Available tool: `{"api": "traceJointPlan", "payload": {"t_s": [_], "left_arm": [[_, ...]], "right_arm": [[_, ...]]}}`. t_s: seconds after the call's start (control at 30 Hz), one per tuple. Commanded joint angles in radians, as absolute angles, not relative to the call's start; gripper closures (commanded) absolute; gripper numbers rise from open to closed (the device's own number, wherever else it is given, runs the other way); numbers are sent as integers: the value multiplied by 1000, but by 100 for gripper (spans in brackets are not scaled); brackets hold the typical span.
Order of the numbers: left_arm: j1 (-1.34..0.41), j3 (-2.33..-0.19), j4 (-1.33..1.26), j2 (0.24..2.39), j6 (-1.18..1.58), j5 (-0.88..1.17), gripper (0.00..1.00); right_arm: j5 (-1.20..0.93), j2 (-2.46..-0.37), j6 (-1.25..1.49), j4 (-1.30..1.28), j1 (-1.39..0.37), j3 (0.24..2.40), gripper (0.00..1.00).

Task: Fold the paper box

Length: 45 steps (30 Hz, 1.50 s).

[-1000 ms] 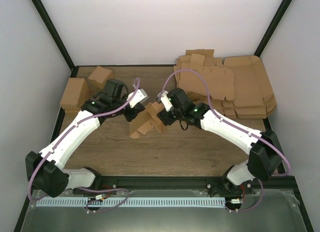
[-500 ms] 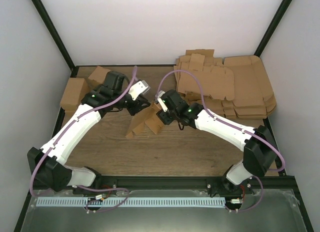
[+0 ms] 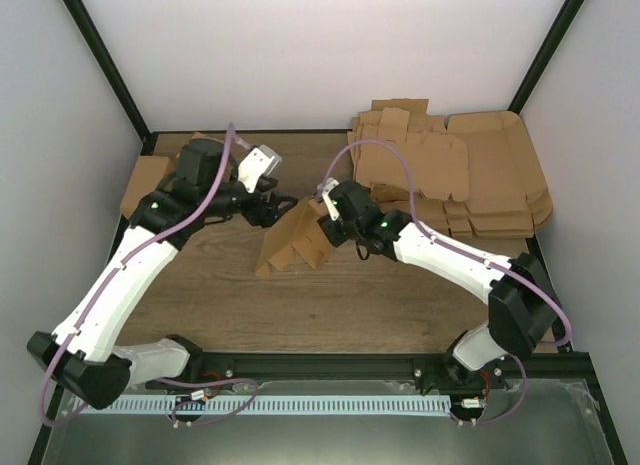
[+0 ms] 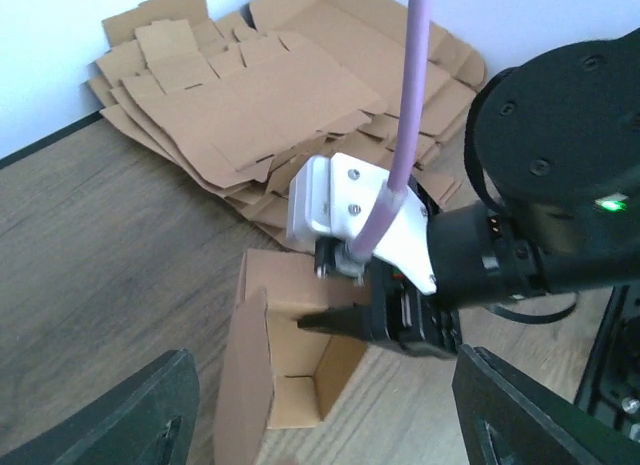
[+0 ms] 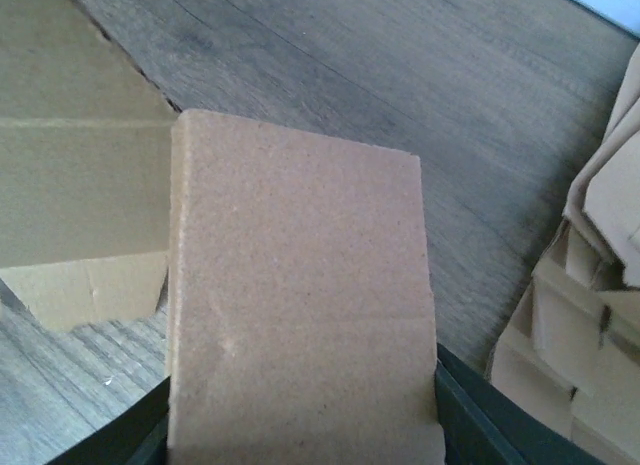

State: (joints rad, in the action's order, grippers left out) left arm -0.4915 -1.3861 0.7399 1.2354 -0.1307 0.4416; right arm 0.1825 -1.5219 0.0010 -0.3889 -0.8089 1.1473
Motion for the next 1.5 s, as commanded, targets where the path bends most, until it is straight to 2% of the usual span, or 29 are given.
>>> {"api": "traceJointPlan", "payload": {"t_s": [0.0,0.03,0.07,0.1,0.23,0.47,0.57,0.77,0.9,1.1,1.23,1.3,1.37,1.4,1.47], "left_arm": [[-494,-1377,777,1146,-49,359,21],[-494,-1366,780,1139,-7,313,9],[-494,-1363,791,1127,32,268,1],[-494,-1361,805,1125,56,243,0],[-494,-1367,866,1143,120,194,0],[-494,-1327,911,1191,25,383,0],[-498,-1300,932,1210,-25,400,0],[-629,-1284,928,1271,-20,263,0],[-790,-1281,910,1336,3,99,0],[-942,-1262,870,1376,23,-144,0],[-967,-1237,887,1446,22,-295,0],[-967,-1233,889,1478,22,-328,8],[-964,-1235,883,1495,22,-342,30],[-964,-1239,882,1501,27,-359,47],[-957,-1252,887,1512,30,-374,59]], "right_arm": [[25,-1492,81,-356,-738,1060,50],[-13,-1480,92,-345,-713,1044,50],[-48,-1466,101,-334,-688,1027,50],[-85,-1455,109,-325,-663,1012,50],[-205,-1429,142,-292,-571,955,50],[-408,-1455,207,-215,-490,871,49],[-466,-1484,232,-168,-482,848,49],[-513,-1578,241,-135,-480,872,49],[-515,-1623,234,-127,-479,894,49],[-528,-1661,231,-113,-479,910,49],[-524,-1677,221,-120,-479,922,48],[-515,-1684,212,-129,-479,928,48],[-499,-1687,202,-136,-479,930,48],[-484,-1687,196,-138,-479,930,48],[-459,-1687,185,-141,-479,926,47]]}}
